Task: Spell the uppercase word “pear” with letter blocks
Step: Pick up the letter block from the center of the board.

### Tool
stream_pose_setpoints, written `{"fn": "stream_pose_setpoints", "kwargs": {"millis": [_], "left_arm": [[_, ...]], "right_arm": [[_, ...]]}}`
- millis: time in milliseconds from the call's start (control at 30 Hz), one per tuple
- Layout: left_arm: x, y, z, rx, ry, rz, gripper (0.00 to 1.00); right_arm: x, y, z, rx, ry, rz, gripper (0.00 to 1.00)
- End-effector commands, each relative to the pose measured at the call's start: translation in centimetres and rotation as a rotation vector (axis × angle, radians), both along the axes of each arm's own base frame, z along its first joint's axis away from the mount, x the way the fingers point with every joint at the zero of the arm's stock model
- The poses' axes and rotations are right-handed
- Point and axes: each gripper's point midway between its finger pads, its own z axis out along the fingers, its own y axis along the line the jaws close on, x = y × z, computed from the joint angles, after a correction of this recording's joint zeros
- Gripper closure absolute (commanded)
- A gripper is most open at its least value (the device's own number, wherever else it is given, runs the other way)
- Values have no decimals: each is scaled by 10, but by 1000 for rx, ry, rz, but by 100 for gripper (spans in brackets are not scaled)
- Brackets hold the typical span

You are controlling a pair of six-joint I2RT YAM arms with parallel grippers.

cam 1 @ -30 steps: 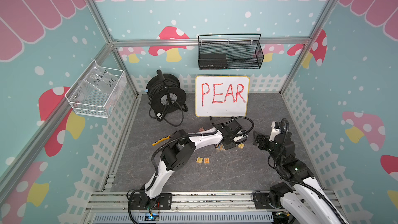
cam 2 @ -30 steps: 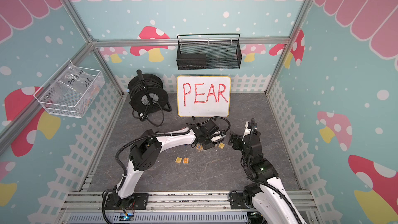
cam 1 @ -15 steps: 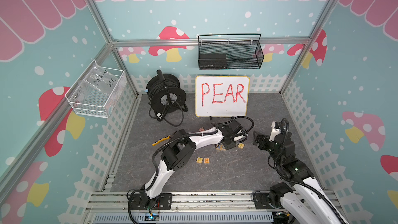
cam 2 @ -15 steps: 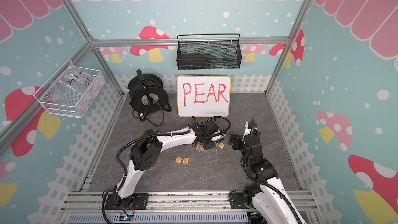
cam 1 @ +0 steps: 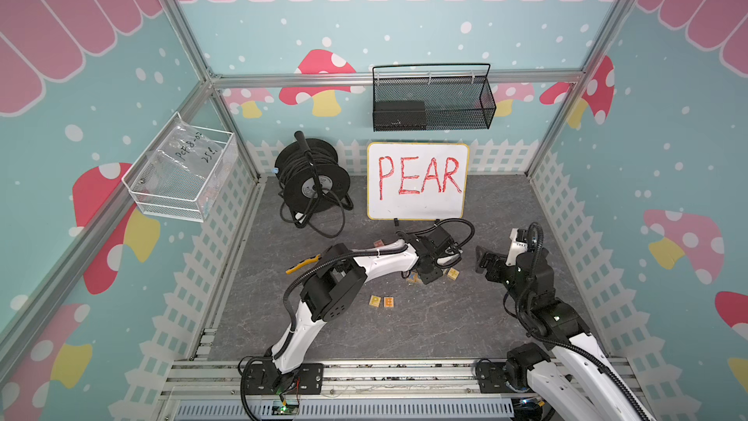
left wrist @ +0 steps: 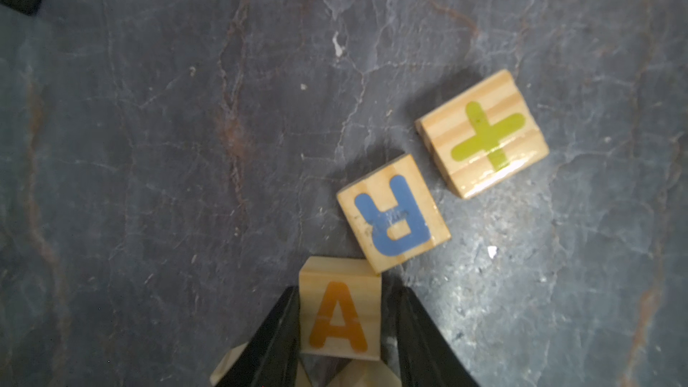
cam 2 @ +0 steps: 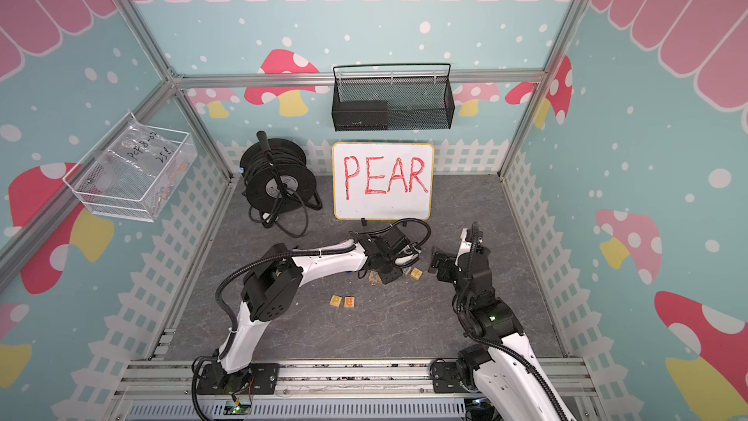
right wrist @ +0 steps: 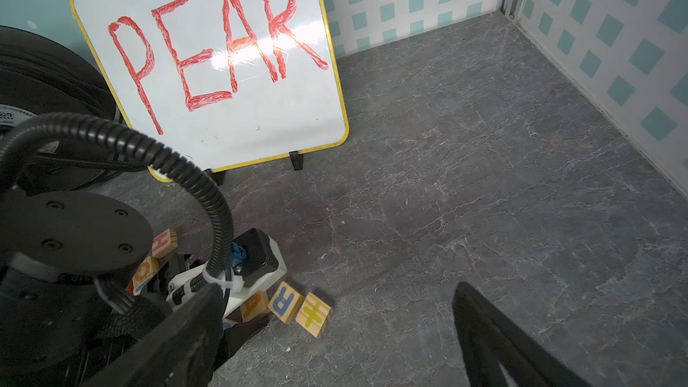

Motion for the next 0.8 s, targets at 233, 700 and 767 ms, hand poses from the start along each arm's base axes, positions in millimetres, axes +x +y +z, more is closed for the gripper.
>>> {"fn": "stream_pose_setpoints", "kwargs": {"millis": [233,700,767], "left_arm": [[-10,12,-10,90,27,88,60],[-9,0,-19,58,68,127,56],[-9,0,-21,60,70,128,56]], "right_arm": [[0,0,5,12,-23,3,3],[-4,-2,4,9,-33,0,3],[-4,-2,4,6,-34,0,2]]}}
